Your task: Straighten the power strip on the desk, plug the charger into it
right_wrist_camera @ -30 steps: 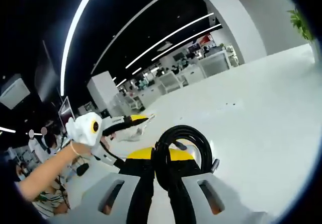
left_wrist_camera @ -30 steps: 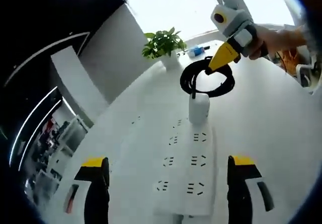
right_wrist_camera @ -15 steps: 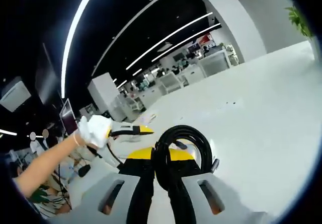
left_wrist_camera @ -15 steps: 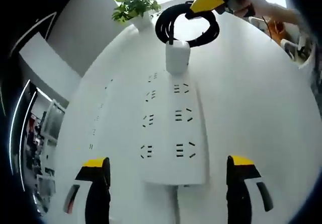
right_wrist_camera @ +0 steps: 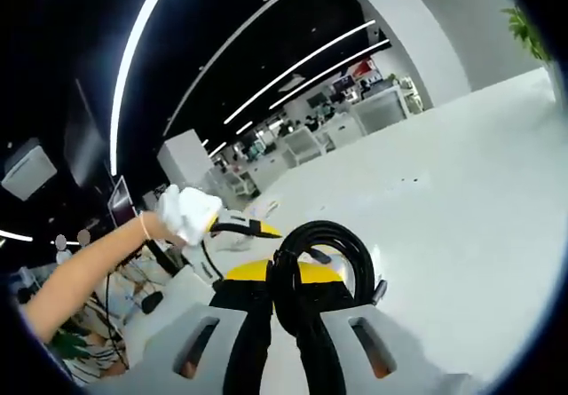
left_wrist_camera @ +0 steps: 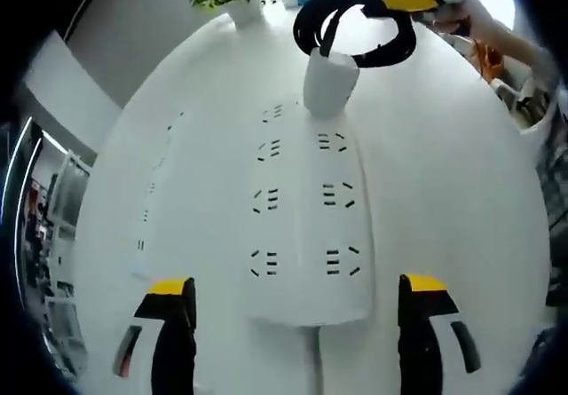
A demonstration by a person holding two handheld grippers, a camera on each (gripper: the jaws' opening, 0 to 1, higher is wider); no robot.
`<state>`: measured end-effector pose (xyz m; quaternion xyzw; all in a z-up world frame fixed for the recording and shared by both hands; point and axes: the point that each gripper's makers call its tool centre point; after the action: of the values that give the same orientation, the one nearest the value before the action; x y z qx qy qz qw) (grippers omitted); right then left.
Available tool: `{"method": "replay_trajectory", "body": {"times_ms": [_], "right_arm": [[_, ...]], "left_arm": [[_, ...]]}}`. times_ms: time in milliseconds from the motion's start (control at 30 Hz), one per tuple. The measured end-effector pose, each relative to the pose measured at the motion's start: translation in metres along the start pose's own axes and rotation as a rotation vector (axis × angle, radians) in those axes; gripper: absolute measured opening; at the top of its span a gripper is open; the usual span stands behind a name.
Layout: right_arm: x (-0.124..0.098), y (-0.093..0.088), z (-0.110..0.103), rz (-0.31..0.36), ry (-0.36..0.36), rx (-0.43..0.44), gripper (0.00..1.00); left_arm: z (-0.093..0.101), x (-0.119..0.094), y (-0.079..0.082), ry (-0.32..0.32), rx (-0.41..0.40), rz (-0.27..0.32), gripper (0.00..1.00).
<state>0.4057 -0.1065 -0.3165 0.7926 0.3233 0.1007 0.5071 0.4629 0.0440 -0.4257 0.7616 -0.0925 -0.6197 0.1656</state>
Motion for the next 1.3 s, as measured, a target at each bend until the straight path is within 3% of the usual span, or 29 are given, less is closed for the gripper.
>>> {"method": "replay_trajectory", "body": {"times_ms": [167,467,667,833,933,1133,1300], "right_arm": [[0.000,-0.002,-0.001,0.001,0.006,0.003,0.07],[-0.004,-0.007,-0.005,0.005,0.021,0.011,0.07],[-0.006,-0.010,-0.008,0.010,0.028,0.016,0.07],[-0.006,-0.013,-0.010,0.013,0.036,0.017,0.07],[-0.007,-0.014,-0.010,0.016,0.038,0.018,0.07],[-0.006,-0.014,-0.011,0.024,0.044,0.022,0.07],[-0.006,-0.015,-0.010,0.030,0.050,0.020,0.07]], "left_arm": [[0.004,0.007,0.005,-0.050,0.008,-0.030,0.94],[0.001,0.019,0.006,-0.085,0.000,-0.071,0.92],[0.012,0.019,0.004,-0.145,-0.025,-0.099,0.78],[0.011,0.020,0.004,-0.152,-0.034,-0.123,0.77],[0.016,0.020,0.003,-0.188,-0.051,-0.132,0.70],[0.017,0.019,0.004,-0.184,-0.055,-0.122,0.67],[0.018,0.020,0.005,-0.180,-0.059,-0.178,0.67]]}}
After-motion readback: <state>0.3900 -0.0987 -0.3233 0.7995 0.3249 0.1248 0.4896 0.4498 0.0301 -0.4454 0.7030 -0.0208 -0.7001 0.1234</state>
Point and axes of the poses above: the point that each gripper's makers call its tool centre point, and the gripper's own axes: x roughly forward along the fingers, z roughly to its right, y roughly out of its top, and after that the axes turned 1 degree about z, right-handed
